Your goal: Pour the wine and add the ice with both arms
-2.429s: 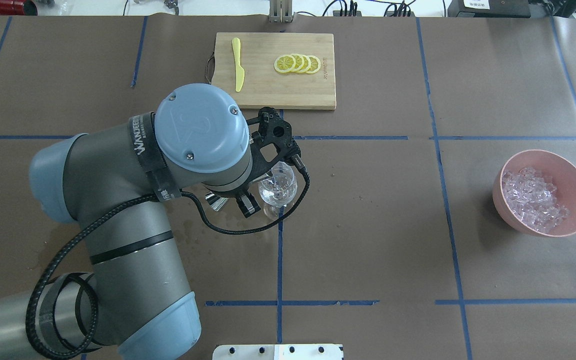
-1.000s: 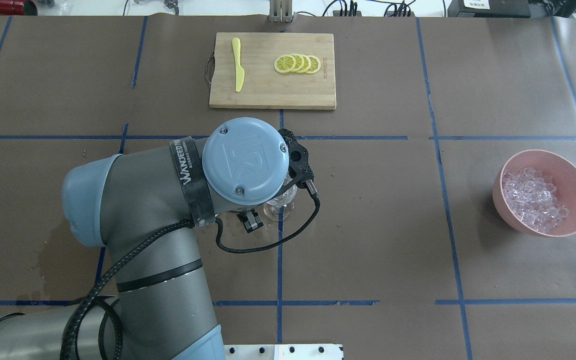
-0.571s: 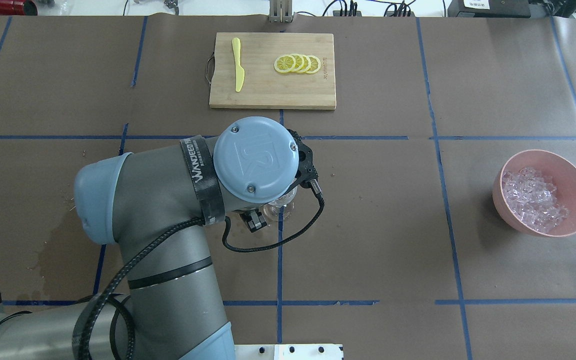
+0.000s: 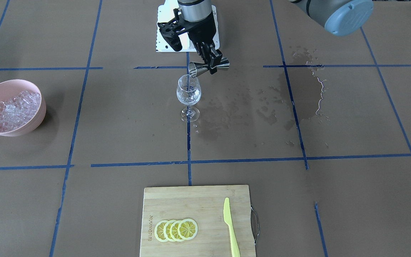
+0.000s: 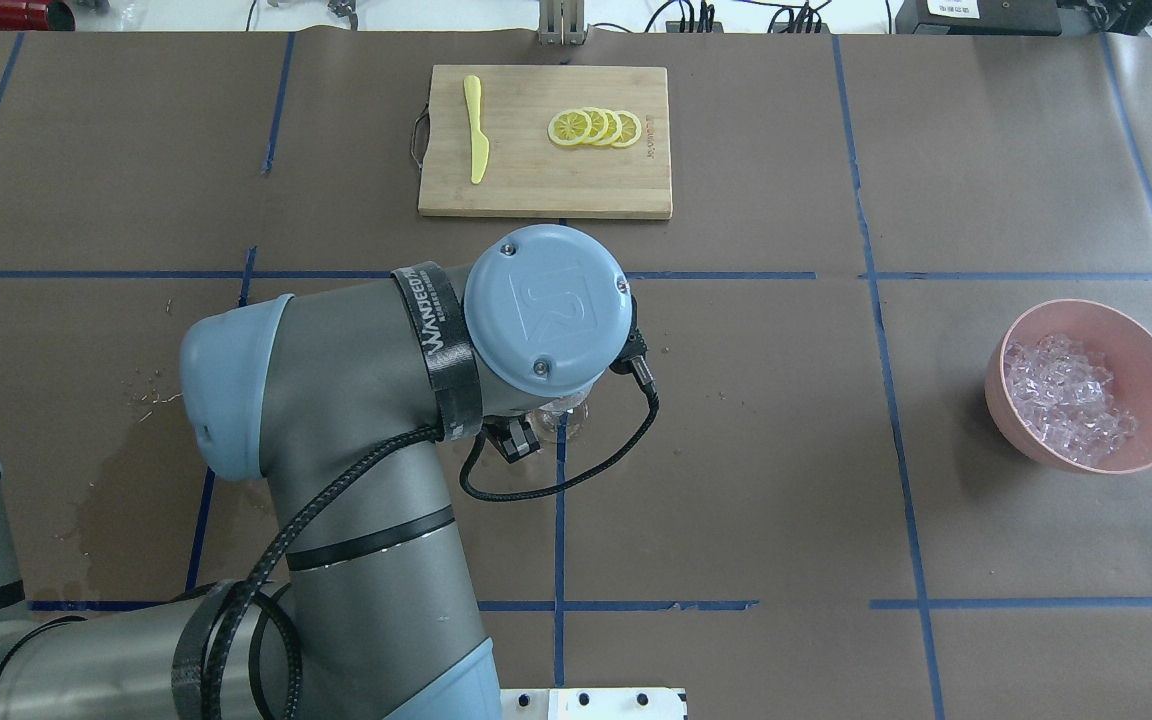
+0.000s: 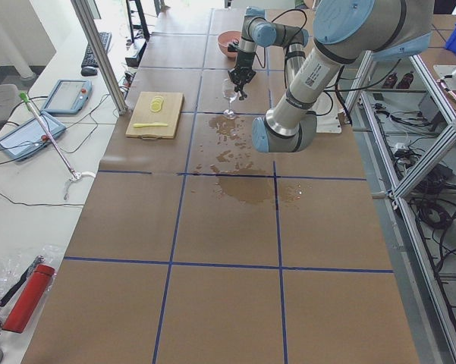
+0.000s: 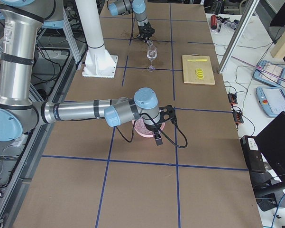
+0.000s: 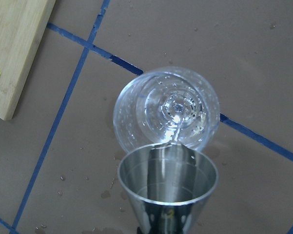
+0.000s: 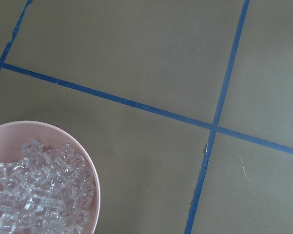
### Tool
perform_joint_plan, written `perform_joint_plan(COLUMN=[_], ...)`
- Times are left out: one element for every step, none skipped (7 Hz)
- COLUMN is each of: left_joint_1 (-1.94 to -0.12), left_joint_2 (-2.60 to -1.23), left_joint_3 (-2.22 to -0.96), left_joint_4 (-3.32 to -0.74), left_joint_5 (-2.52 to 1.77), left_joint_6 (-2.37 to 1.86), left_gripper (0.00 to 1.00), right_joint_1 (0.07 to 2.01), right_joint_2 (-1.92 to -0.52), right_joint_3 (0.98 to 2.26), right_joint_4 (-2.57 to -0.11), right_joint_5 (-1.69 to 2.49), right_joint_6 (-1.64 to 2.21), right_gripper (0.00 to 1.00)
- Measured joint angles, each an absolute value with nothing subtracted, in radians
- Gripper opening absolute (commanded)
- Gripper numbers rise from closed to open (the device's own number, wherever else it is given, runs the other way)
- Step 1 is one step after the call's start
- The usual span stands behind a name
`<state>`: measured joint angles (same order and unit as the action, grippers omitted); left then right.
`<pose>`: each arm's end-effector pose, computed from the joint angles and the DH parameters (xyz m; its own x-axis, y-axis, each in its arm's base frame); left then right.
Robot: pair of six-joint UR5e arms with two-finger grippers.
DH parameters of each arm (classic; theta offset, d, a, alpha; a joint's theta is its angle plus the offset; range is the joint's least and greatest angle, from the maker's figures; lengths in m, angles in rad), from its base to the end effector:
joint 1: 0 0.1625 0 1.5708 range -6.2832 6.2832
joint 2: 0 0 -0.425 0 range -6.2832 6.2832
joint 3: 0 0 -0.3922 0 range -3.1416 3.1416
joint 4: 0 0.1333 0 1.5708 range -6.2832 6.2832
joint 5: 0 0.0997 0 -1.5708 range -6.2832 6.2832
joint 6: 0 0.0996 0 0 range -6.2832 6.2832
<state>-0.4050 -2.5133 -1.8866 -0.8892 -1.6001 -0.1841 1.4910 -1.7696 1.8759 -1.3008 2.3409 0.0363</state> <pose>0.5022 -0.3571 0.0682 0.5138 0.8489 -0.1240 -0.6880 0.4940 0.5316 0.0299 -0.4288 0.5674 0.6974 -0.2784 0.6604 0.0489 0.9378 0.3437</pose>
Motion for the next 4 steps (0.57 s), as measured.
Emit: perform_joint_plan(left_joint_1=[-0.405,-0.405,-0.405,-0.405], left_joint_2=[-2.524,-2.532,-2.541,-2.552], left_joint_3=[-1.884,-1.877,-1.859,-1.838], left_joint_4=[-0.87,-0.859,-0.855,-0.853], left_joint_5=[-1.6,-1.6,-1.597,-1.587], left_joint_6=[-0.184,-0.184,-0.184,-0.183], left_gripper=[0.0,0.0,0.0,0.0], right_joint_1=[1.491,1.491,1.491,1.491], right_joint_2=[-1.769,-1.769,-1.769,-1.769], right_joint_3=[1.876,1.876,1.876,1.876], right_joint_4=[-1.301,-1.301,-1.301,-1.301], right_joint_5=[2.341,2.341,2.341,2.34], right_joint_6=[0.037,0.037,0.037,0.037], right_gripper=[1.0,1.0,1.0,1.0])
